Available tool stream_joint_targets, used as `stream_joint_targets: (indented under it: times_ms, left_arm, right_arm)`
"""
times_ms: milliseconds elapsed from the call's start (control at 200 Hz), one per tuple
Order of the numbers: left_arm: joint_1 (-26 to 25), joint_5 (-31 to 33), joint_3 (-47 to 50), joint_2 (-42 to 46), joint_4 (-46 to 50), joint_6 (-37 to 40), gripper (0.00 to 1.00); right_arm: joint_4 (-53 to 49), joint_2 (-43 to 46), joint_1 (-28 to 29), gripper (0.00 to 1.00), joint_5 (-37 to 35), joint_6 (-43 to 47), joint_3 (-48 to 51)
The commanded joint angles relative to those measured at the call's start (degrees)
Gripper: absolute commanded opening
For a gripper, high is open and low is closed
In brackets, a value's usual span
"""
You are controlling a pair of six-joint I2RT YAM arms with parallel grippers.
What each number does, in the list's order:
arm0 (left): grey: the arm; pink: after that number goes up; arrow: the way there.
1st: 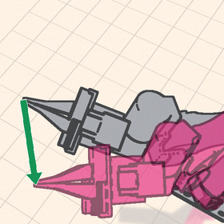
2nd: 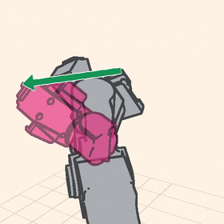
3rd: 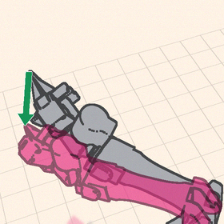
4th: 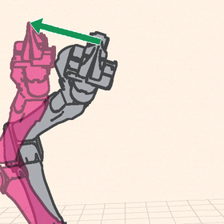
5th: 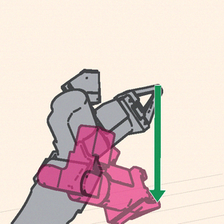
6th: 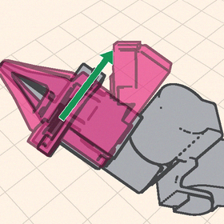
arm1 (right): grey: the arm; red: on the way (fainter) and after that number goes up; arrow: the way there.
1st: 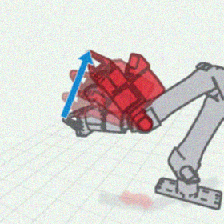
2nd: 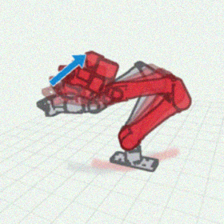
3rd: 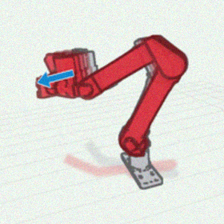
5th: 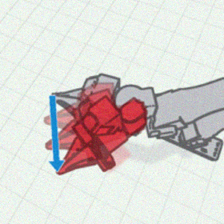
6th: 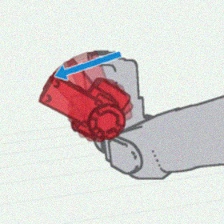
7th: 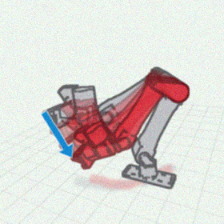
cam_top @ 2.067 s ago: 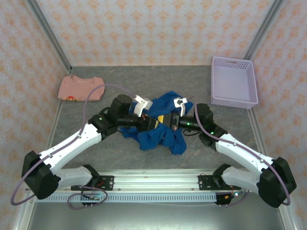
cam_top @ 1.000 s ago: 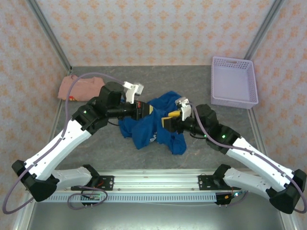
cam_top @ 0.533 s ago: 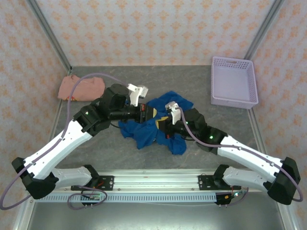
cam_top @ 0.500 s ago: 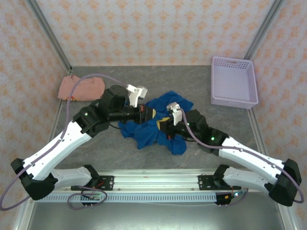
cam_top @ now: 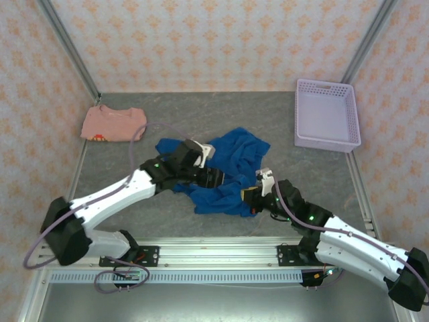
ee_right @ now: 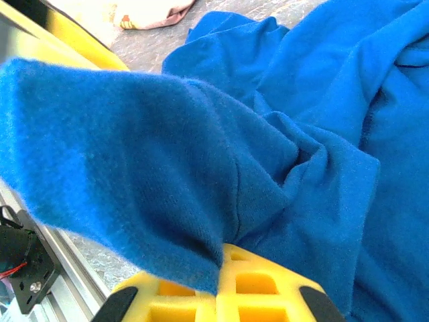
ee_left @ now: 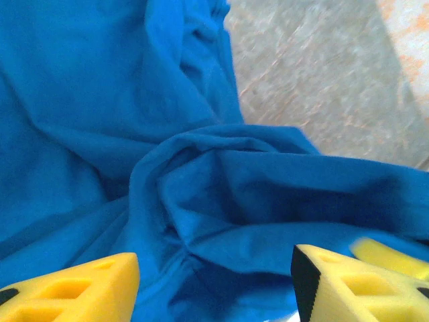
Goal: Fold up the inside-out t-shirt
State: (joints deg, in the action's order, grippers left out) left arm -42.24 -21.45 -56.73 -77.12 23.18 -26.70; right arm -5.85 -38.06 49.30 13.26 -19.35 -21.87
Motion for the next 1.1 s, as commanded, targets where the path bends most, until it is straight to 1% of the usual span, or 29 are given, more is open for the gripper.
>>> stream_joint_targets:
  times_ms: [0, 85, 180, 210, 230, 285, 300, 375, 405, 415, 445, 480, 550, 620, 706, 781, 876, 981, 1096]
  left_arm:
    - [-0.72, -2.02, -1.28, -4.38, -4.54, 0.43, 0.63]
    - [-0.81, -4.60, -2.79, -9.18, -4.74, 0.59, 0.64]
    - [-1.08, -10.73, -4.33, -14.55, -6.09, -0.86, 0.64]
    - [-1.25, -11.94, -4.44, -15.97, -6.97, -1.46, 0.61]
    - [-1.33, -12.67, -4.34, -16.67, -8.00, -2.21, 0.57]
    - [-1.27, -14.91, -3.50, -17.69, -11.45, -3.53, 0.42]
    - [-1.27, -15.36, -3.34, -17.65, -12.36, -5.08, 0.38]
    - [-0.91, -15.37, -2.24, -15.49, -15.55, -5.50, 0.10]
    - [-0.55, -14.81, -1.51, -13.57, -16.43, -5.06, 0.01]
    - [-0.43, -14.49, -1.12, -12.87, -16.83, -4.93, 0.00]
    - [0.08, -13.74, 0.19, -10.14, -18.32, -4.43, 0.00]
    - [0.63, -12.88, 2.02, -6.58, -20.13, -4.24, 0.00]
    - [1.19, -11.43, 6.31, 2.25, -23.88, 0.88, 0.00]
    - [1.18, -9.94, 10.26, 10.64, -27.08, 5.89, 0.00]
    - [1.14, -8.05, 13.76, 18.29, -28.71, 12.54, 0.00]
    - [1.12, -6.18, 15.85, 22.77, -28.80, 18.57, 0.00]
    - [1.12, -2.73, 17.37, 26.66, -28.24, 23.29, 0.00]
    - [1.13, -2.75, 19.05, 29.23, -28.91, 27.30, 0.00]
    - [1.11, -3.71, 20.40, 30.98, -28.72, 30.41, 0.00]
  right_arm:
    - [-0.42, 1.14, -0.26, 0.01, -2.31, -1.80, 0.77]
    - [-0.63, 1.10, -0.26, 0.02, -2.36, -1.60, 0.92]
    - [-0.74, 1.15, -0.36, 0.02, -2.70, -1.30, 1.03]
    - [-0.70, 1.13, -0.39, 0.02, -2.71, -1.08, 0.95]
    - [-0.79, 1.15, -0.35, 0.02, -2.71, -1.04, 0.84]
    - [-1.27, 1.22, -0.34, 0.03, -2.90, -0.88, 0.84]
    - [-1.50, 1.21, -0.34, 0.03, -3.08, -0.87, 0.85]
    - [-3.23, 1.95, -0.34, 0.05, -4.61, -0.96, 0.79]
    - [-4.18, 2.54, -0.34, 0.06, -5.80, -1.31, 0.73]
    - [-4.50, 2.77, -0.39, 0.07, -6.32, -1.41, 0.76]
    - [-5.55, 3.49, -0.41, 0.09, -7.79, -1.80, 0.57]
    - [-6.98, 4.22, -0.34, 0.15, -9.23, -1.93, 0.14]
    - [-10.07, 4.84, -0.41, 0.26, -9.92, -0.22, -1.78]
    - [-12.07, 4.09, -0.40, 0.39, -8.78, 2.25, -4.53]
    - [-13.78, 1.67, -0.37, 0.49, -4.77, 6.77, -9.53]
    - [-16.47, -1.24, -0.37, 0.53, -0.96, 10.32, -14.99]
    - [-21.18, -3.60, -0.44, 0.55, 1.11, 13.91, -21.51]
    - [-23.06, -4.59, -0.67, 0.55, 3.73, 16.60, -25.56]
    - [-21.10, -7.74, -2.51, 0.57, 3.33, 18.08, -27.69]
